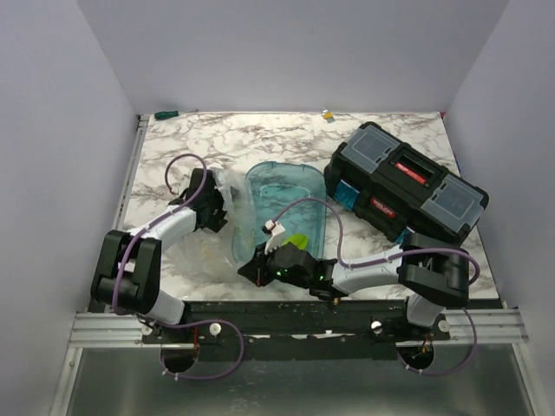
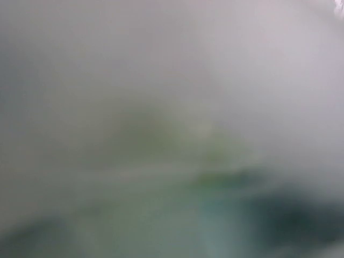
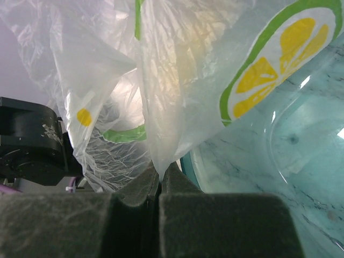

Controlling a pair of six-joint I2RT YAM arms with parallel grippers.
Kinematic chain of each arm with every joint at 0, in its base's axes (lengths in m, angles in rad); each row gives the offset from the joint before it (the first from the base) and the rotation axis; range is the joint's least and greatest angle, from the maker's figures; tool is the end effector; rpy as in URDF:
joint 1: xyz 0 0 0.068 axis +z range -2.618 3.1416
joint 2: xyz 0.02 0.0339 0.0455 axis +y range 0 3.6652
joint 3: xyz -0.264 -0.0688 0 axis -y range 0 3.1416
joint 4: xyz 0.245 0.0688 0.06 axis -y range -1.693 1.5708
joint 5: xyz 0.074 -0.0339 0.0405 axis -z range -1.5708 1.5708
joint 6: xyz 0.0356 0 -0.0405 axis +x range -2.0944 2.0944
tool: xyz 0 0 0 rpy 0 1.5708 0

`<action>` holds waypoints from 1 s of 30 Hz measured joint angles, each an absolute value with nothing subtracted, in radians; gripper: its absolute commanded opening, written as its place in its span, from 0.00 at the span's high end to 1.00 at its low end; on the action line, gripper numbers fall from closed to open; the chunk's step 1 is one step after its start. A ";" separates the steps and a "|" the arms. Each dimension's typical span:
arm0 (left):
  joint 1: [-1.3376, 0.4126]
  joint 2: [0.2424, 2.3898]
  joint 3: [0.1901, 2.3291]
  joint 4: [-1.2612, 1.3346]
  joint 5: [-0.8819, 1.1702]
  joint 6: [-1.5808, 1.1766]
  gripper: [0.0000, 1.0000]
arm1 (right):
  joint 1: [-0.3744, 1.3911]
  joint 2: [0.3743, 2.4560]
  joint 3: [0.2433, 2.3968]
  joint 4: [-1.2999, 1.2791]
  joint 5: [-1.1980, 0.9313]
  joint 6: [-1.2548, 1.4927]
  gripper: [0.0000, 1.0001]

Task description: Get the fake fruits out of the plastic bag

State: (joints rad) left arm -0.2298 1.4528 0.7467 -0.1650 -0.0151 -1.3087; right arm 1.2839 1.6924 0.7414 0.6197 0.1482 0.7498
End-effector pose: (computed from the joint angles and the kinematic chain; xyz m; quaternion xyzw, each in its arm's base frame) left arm 0.2775 -0.0644 0.1785 -0.4848 0.8047 -0.2333 0.2512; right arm 0.1031 0.3308 0.1755 -0.1727 0.7944 0.4609 0.3560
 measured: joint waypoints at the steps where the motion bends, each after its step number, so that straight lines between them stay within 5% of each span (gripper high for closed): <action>1: -0.235 1.470 0.760 -0.165 -0.015 -1.309 0.14 | 1.284 1.691 0.739 0.620 0.147 0.749 0.99; 4: -0.240 1.507 0.783 -0.146 -0.014 -1.320 0.42 | 1.284 1.684 0.734 0.625 0.148 0.748 0.99; 7: -0.240 1.511 0.789 -0.120 -0.020 -1.315 0.53 | 1.284 1.673 0.731 0.627 0.147 0.746 0.99; 18: -0.242 1.310 0.789 -0.279 -0.151 -1.186 0.56 | 1.284 1.656 0.719 0.627 0.147 0.720 0.99; 30: -0.111 0.949 0.764 -0.660 -0.187 -1.016 0.73 | 1.272 1.688 0.868 0.551 0.133 0.707 0.99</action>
